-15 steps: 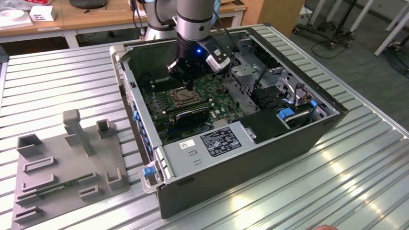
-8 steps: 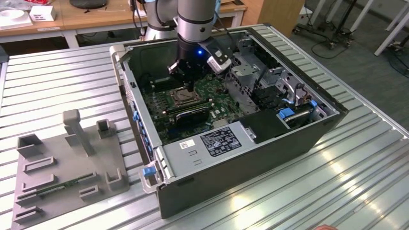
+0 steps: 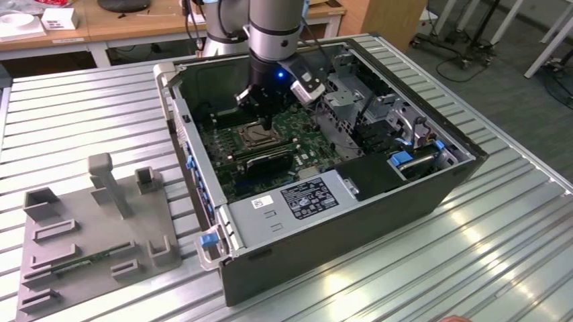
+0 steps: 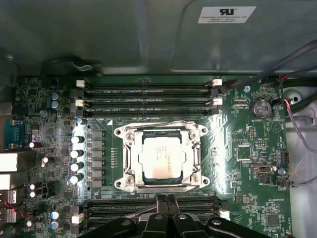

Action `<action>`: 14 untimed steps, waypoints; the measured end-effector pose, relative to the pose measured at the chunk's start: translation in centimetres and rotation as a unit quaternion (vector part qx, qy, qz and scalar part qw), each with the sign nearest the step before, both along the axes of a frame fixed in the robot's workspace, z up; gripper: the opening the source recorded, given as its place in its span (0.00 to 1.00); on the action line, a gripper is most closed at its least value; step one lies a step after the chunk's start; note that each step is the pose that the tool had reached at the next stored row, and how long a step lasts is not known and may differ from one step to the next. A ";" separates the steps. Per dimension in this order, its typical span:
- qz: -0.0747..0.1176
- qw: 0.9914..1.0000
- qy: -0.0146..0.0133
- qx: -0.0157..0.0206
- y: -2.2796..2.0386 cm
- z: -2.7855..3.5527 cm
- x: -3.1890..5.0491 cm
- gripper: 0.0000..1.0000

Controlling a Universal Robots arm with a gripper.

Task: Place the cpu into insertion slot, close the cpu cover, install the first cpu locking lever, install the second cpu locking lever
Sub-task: 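Install the second cpu locking lever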

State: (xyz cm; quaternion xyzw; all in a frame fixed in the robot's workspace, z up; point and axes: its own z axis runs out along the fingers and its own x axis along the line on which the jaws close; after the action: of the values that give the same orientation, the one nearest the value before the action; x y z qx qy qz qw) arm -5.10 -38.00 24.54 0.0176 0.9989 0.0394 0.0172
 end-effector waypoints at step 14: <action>0.000 1.000 0.000 0.000 0.00 -0.31 -1.98 0.11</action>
State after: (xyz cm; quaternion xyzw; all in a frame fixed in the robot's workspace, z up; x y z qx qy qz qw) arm -7.08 -38.00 24.24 0.0175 0.9989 0.0394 0.0173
